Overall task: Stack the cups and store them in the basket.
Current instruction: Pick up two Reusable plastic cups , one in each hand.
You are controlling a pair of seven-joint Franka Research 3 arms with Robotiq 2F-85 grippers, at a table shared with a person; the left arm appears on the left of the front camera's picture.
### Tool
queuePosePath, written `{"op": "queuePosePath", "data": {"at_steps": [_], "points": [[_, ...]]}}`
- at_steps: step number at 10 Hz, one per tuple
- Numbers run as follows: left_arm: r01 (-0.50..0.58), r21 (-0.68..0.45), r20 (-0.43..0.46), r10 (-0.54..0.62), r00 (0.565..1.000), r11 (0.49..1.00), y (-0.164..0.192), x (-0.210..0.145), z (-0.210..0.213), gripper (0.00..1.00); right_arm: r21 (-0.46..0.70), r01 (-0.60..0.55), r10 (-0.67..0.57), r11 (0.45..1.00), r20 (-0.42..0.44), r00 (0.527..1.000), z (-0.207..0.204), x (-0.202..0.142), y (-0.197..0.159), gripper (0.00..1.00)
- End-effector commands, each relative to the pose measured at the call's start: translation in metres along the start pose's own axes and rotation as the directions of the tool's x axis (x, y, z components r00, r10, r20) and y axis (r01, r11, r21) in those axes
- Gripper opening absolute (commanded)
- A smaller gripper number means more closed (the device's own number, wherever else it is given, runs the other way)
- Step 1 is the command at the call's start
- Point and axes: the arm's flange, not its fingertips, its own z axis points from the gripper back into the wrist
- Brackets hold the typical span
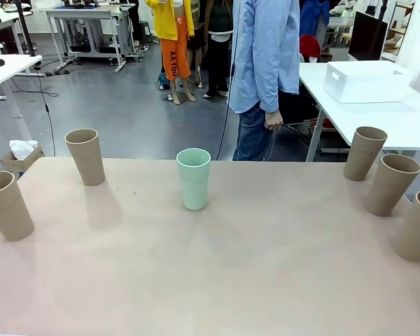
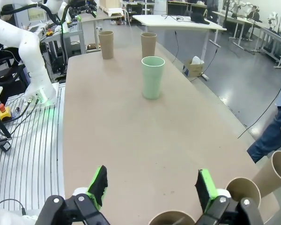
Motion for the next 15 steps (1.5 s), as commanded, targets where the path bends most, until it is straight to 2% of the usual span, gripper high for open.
{"op": "queuePosePath", "data": {"at_steps": [1,15], "points": [[0.014,-0.001,0.02,-0.014,1.0,1.0,0.0009,-0.0003,0.0007,1.0,-0.004,-0.029,0.029,1.0,0.025,0.999,0.0015,0.0002,-0.0038,1.0],[0.014,-0.001,0.02,-0.014,1.0,1.0,0.0009,-0.0003,0.0007,1.0,-0.004,-0.029,0.029,1.0,0.025,0.999,0.0015,0.0002,-0.0038,1.0]]}}
